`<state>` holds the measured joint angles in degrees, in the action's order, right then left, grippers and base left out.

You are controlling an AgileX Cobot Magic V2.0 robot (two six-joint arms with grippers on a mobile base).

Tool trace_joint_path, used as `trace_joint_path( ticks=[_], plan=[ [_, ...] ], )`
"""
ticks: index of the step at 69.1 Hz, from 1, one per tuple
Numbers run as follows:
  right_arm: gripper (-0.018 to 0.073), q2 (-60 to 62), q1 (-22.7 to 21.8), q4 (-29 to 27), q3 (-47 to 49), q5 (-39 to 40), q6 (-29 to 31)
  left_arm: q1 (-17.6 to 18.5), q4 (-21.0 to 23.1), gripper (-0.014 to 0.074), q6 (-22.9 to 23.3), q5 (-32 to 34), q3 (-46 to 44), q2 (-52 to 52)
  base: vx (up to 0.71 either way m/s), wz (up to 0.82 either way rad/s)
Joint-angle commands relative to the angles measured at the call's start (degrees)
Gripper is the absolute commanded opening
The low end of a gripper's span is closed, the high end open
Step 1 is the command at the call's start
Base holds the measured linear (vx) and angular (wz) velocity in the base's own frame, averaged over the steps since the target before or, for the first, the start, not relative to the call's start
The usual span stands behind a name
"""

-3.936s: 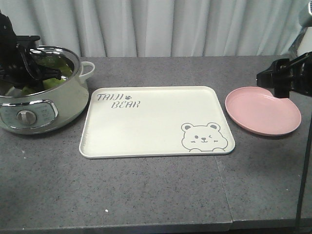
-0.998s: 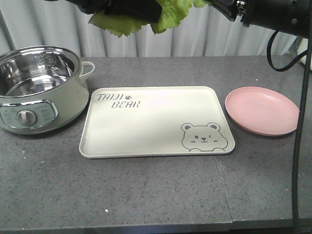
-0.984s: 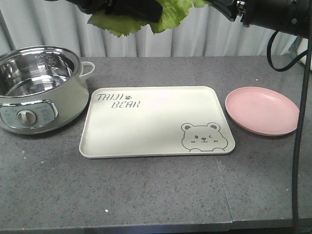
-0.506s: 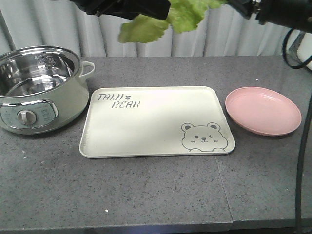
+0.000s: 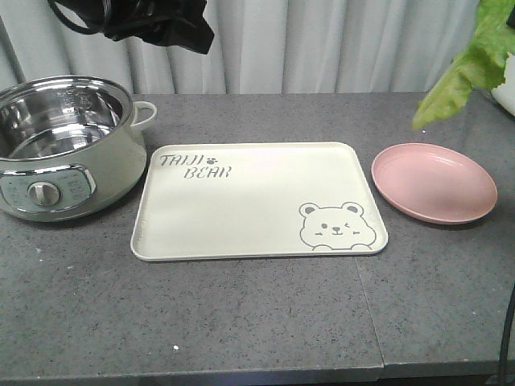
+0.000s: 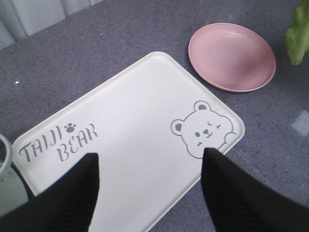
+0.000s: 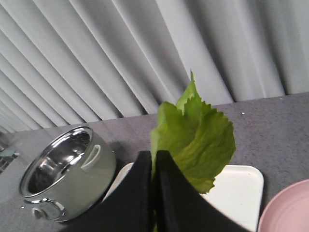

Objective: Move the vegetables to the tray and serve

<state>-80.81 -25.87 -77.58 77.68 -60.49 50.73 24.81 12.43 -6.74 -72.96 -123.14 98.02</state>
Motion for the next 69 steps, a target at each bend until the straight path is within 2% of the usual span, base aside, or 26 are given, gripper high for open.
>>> trace_joint_path(
  ticks=[1, 11, 23, 40, 54, 69],
  plan=[
    [-0.0006, -0.49, -0.47, -2.12, 1.93, 2.25, 0.19, 0.00, -1.26, 0.0422, 0.58, 1.28, -1.67, -2.47, 0.00, 0.00],
    [-0.0006, -6.68, -0.29, -2.48, 2.97, 4.41, 1.24, 0.00, -2.57, 0.0418, 0.58, 1.28, -1.67, -2.47, 0.00, 0.00],
    [-0.0006, -17.62, -0.04, -2.45, 10.54, -0.54, 1.28, 0.00, -2.57, 0.0418, 0.58, 1.28, -1.67, -2.47, 0.00, 0.00],
    [-0.0006, -28.96, 3.00, -1.37, 19.05, -1.49, -0.20, 0.00, -2.56, 0.0418, 0.58, 1.28, -1.67, -2.42, 0.00, 0.00],
    [-0.0002, -33.39, 4.17, 3.59, 20.17, 2.65, -1.64, 0.00, -2.56, 0.0418, 0.58, 1.28, -1.67, -2.42, 0.00, 0.00],
    [0.0047, -35.59, 4.17, 14.94, 20.17, 2.96, -4.62, 0.00, -2.56, 0.0418, 0.58, 1.28, -1.67, -2.36, 0.00, 0.00]
  ],
)
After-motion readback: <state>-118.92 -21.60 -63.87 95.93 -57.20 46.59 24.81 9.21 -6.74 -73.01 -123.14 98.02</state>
